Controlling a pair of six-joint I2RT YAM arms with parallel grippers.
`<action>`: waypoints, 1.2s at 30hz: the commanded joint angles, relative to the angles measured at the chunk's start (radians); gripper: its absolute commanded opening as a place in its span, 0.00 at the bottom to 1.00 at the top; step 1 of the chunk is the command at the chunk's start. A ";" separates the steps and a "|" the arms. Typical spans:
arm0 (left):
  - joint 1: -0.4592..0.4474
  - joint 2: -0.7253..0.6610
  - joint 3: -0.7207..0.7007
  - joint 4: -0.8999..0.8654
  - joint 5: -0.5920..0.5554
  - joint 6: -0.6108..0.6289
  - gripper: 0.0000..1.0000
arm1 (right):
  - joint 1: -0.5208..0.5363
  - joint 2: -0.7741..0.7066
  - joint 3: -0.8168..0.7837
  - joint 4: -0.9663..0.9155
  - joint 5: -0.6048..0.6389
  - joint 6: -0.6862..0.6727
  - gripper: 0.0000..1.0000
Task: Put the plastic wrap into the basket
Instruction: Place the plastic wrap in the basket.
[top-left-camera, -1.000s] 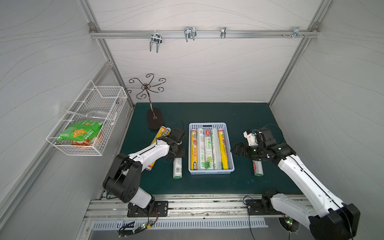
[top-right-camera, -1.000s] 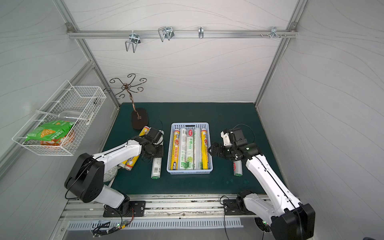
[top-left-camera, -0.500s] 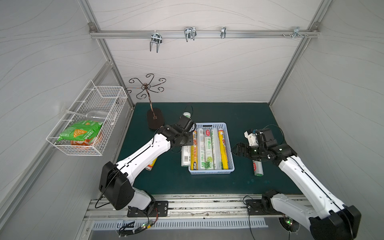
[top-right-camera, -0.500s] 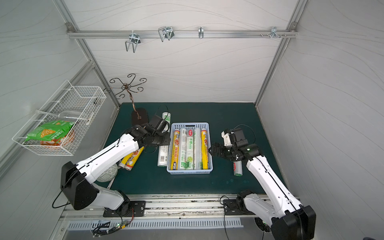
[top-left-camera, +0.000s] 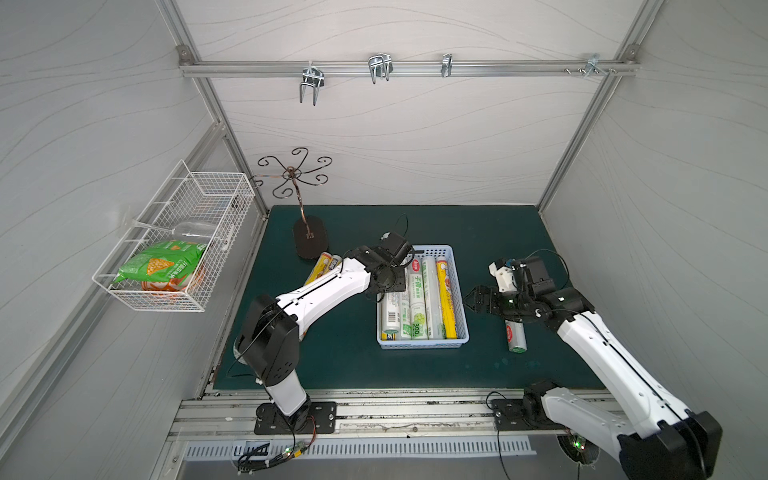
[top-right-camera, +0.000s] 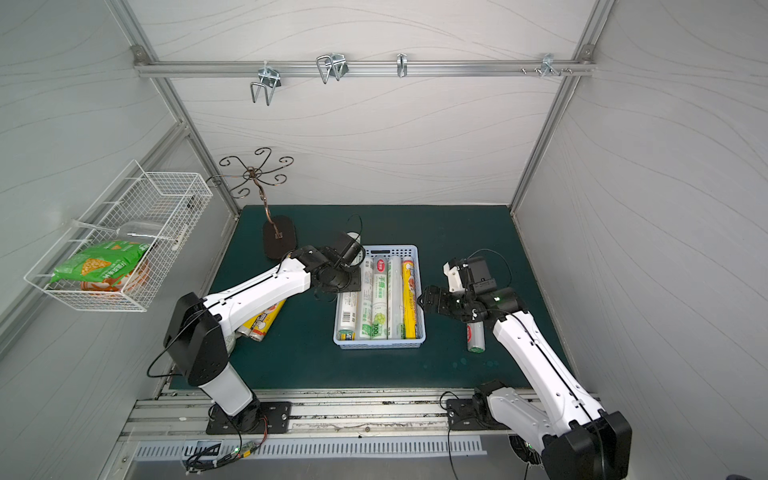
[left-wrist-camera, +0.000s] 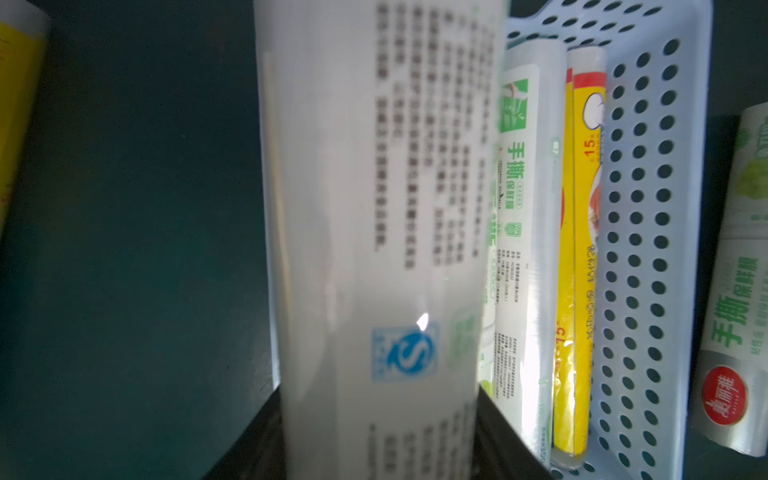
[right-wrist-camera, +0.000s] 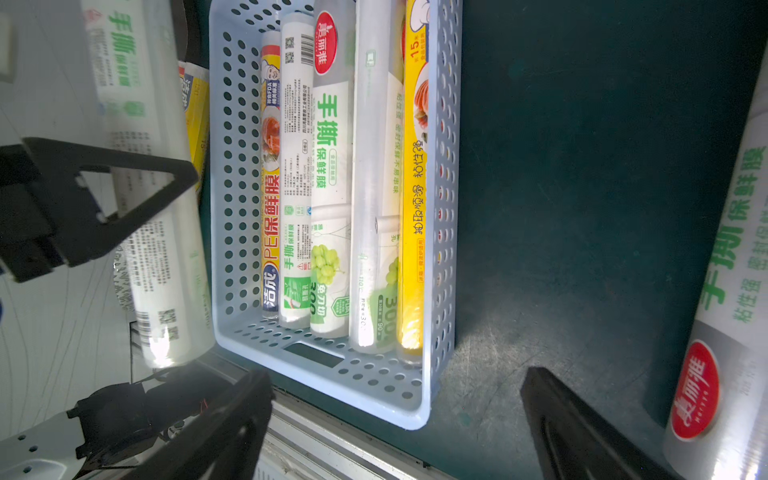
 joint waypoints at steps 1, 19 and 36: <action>-0.007 0.021 0.047 0.096 0.023 -0.018 0.22 | -0.007 -0.004 -0.012 -0.020 0.008 -0.009 0.99; -0.011 0.152 0.058 0.071 -0.027 0.008 0.36 | -0.019 0.004 -0.017 -0.021 0.003 -0.022 0.99; -0.040 0.004 0.053 0.040 -0.108 0.017 0.79 | -0.029 0.005 0.006 -0.037 0.006 -0.032 0.99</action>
